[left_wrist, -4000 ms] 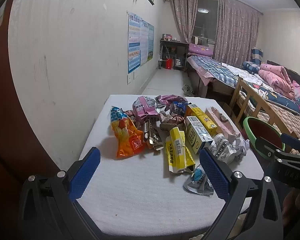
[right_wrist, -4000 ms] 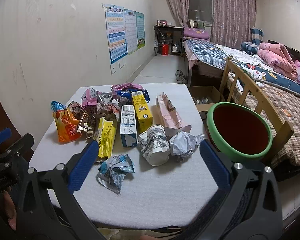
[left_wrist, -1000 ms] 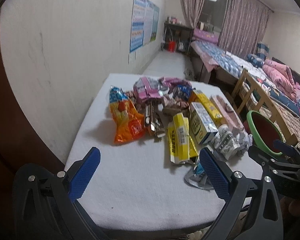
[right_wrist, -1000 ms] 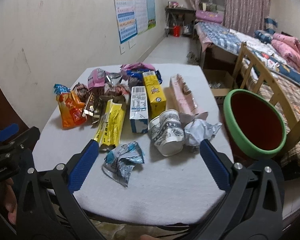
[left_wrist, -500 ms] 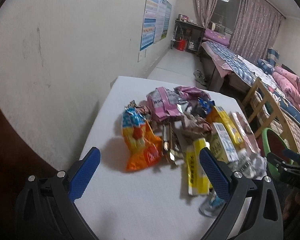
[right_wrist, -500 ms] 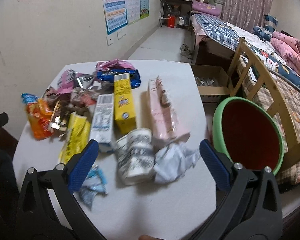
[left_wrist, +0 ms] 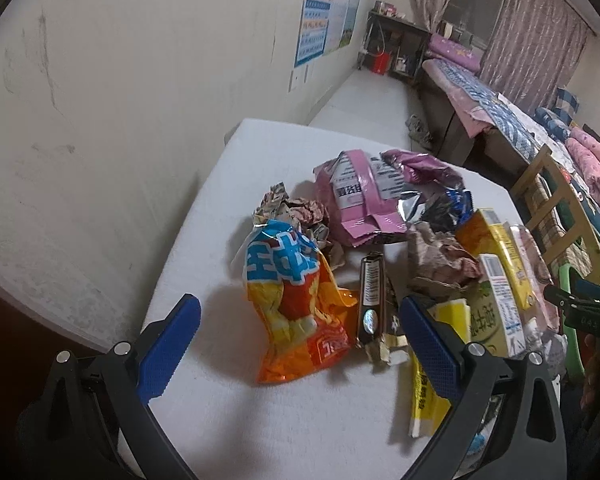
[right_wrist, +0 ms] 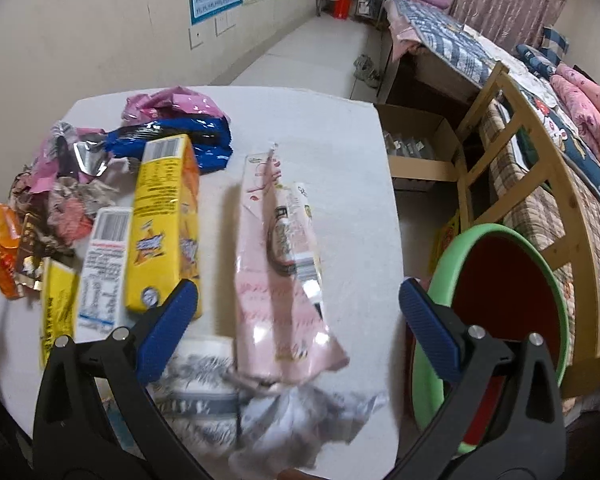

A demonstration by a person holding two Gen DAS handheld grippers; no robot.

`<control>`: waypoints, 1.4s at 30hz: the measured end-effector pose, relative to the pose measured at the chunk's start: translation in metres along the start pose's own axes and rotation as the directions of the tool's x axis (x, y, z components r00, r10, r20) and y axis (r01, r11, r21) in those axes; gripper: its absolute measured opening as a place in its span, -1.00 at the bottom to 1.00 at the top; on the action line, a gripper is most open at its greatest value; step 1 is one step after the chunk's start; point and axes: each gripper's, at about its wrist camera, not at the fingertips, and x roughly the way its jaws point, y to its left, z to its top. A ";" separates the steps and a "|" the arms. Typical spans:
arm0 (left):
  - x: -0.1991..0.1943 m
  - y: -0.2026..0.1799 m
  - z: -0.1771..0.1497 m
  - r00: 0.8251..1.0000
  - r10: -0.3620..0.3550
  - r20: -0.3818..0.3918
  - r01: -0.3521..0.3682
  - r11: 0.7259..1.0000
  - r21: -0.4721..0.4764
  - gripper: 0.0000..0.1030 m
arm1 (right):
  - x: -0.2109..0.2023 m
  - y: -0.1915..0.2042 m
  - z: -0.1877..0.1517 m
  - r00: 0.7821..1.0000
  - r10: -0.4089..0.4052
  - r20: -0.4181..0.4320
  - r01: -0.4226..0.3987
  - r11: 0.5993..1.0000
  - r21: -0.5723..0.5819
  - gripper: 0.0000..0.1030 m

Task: Collect trash
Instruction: 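Grasp the orange snack bag with the left tool while the right tool grasps the pink bag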

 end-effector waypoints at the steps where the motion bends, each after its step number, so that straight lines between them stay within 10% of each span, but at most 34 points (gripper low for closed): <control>1: 0.004 0.000 0.002 1.000 0.000 -0.004 0.000 1.000 -0.003 0.84 | 0.005 -0.001 0.002 1.000 0.002 -0.009 -0.002 1.000 0.001 0.93; 20: 0.053 0.010 0.006 0.997 -0.001 -0.083 -0.006 0.997 -0.076 0.82 | 0.052 -0.003 0.016 0.990 0.093 -0.107 -0.092 0.996 0.014 0.63; 30: 0.051 0.010 0.005 0.995 -0.044 -0.088 0.036 0.995 -0.090 0.08 | 0.052 -0.004 0.016 0.983 0.131 -0.126 -0.131 0.991 0.009 0.18; 42: 0.011 0.014 0.000 0.999 -0.028 -0.035 0.025 0.996 -0.088 0.06 | 0.005 -0.015 0.028 0.985 0.165 0.040 -0.167 0.984 0.067 0.16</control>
